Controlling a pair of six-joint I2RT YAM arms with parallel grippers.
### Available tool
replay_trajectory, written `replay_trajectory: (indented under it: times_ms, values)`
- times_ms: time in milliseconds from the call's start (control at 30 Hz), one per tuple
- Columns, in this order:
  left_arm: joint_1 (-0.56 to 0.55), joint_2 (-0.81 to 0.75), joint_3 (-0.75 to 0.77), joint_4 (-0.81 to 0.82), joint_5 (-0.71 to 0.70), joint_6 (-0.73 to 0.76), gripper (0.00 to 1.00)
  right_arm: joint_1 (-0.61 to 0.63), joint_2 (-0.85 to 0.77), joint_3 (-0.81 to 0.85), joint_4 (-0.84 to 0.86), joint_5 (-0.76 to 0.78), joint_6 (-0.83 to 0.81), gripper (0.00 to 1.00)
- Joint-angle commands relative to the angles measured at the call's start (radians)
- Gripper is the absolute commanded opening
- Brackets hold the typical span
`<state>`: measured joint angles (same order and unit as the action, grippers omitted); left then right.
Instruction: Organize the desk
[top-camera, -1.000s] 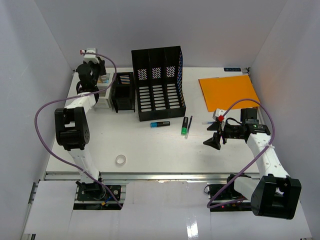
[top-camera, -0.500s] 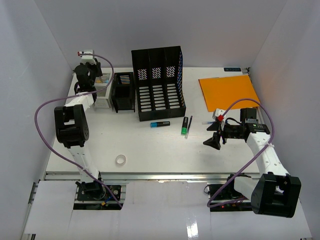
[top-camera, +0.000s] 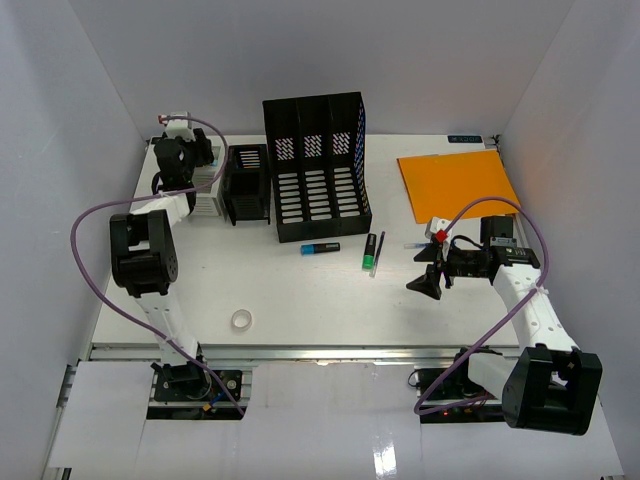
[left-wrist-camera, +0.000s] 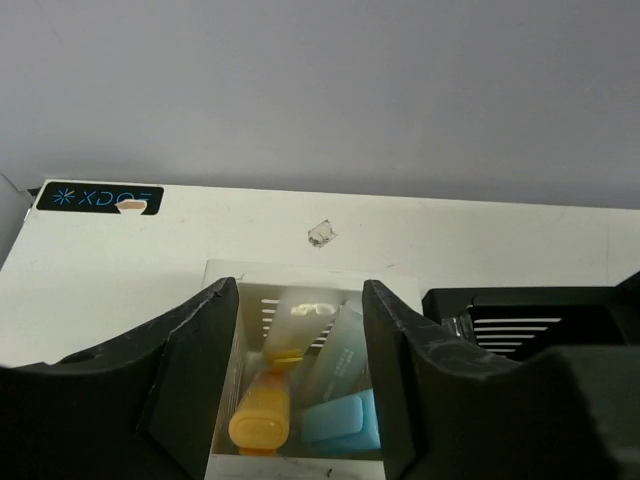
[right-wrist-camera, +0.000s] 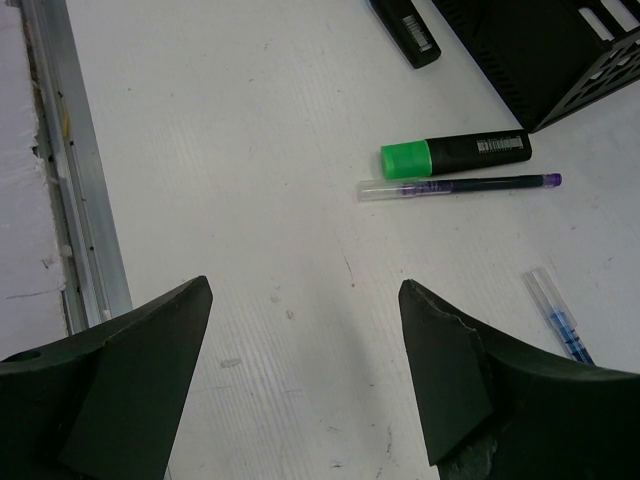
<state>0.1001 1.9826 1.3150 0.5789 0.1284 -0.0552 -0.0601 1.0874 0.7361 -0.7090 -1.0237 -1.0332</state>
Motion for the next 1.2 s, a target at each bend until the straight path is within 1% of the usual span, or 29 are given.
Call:
replay_trajectory:
  times_ms: [0,33,133,200,367,400,467,533,600,667,733,767,833,867,900,933,967,1000,1033,1100,1167]
  values:
    - [-0.002,-0.136,-0.016,-0.051,0.004,-0.049,0.8,-0.02,-0.009,0.005,-0.017,-0.019,-0.011,0.82]
    - [-0.002,-0.151,-0.019,-0.057,0.004,-0.052,0.81,-0.021,-0.01,0.005,-0.017,-0.021,-0.011,0.82]
    - [-0.002,-0.245,-0.028,-0.103,0.005,-0.077,0.94,-0.03,-0.012,0.003,-0.017,-0.024,-0.011,0.82]
    - [-0.001,-0.293,-0.037,-0.142,0.016,-0.103,0.94,-0.035,-0.012,0.002,-0.018,-0.024,-0.011,0.82]
    - [0.0,-0.481,-0.109,-0.277,0.079,-0.269,0.94,-0.039,0.002,0.003,-0.003,-0.018,0.013,0.82]
    - [0.0,-0.51,-0.121,-0.31,0.097,-0.298,0.94,-0.04,0.005,0.003,0.006,-0.015,0.029,0.82]
    - [-0.001,-0.597,-0.18,-0.385,0.144,-0.371,0.94,-0.04,0.01,-0.005,0.067,0.013,0.121,0.82]
    - [0.001,-0.681,-0.233,-0.449,0.227,-0.434,0.94,-0.04,0.001,-0.01,0.124,0.06,0.186,0.81]
    - [0.003,-0.79,-0.31,-0.48,0.294,-0.495,0.94,-0.036,-0.011,-0.019,0.215,0.12,0.297,0.81]
    - [0.004,-0.893,-0.408,-0.491,0.426,-0.537,0.94,-0.029,-0.033,-0.029,0.297,0.244,0.399,0.8]
    - [0.003,-0.989,-0.529,-0.51,0.497,-0.553,0.94,-0.02,-0.037,-0.029,0.365,0.359,0.515,0.78]
    - [0.003,-1.049,-0.555,-0.526,0.538,-0.558,0.94,-0.015,-0.031,-0.016,0.38,0.41,0.522,0.78]
    - [0.001,-1.139,-0.627,-0.584,0.572,-0.551,0.94,-0.011,-0.014,0.016,0.369,0.447,0.514,0.78]
    - [0.001,-1.168,-0.648,-0.609,0.592,-0.548,0.94,-0.009,0.0,0.032,0.355,0.458,0.495,0.79]
    - [0.001,-1.194,-0.672,-0.631,0.613,-0.547,0.94,-0.009,0.019,0.056,0.315,0.438,0.394,0.83]
    - [0.001,-1.219,-0.695,-0.652,0.633,-0.546,0.94,-0.009,0.041,0.084,0.262,0.405,0.26,0.89]
    - [0.001,-1.237,-0.699,-0.679,0.654,-0.545,0.94,-0.009,0.076,0.122,0.152,0.344,0.165,0.93]
    - [0.001,-1.25,-0.705,-0.698,0.67,-0.547,0.94,-0.009,0.111,0.153,0.048,0.301,-0.017,0.95]
    - [0.001,-1.262,-0.714,-0.712,0.683,-0.55,0.94,-0.009,0.146,0.18,-0.052,0.268,-0.249,0.96]
    - [0.001,-1.288,-0.725,-0.746,0.69,-0.559,0.94,-0.009,0.239,0.23,-0.201,0.263,-0.407,0.95]
    - [0.001,-1.318,-0.735,-0.782,0.685,-0.58,0.94,-0.009,0.337,0.278,-0.263,0.308,-0.584,0.91]
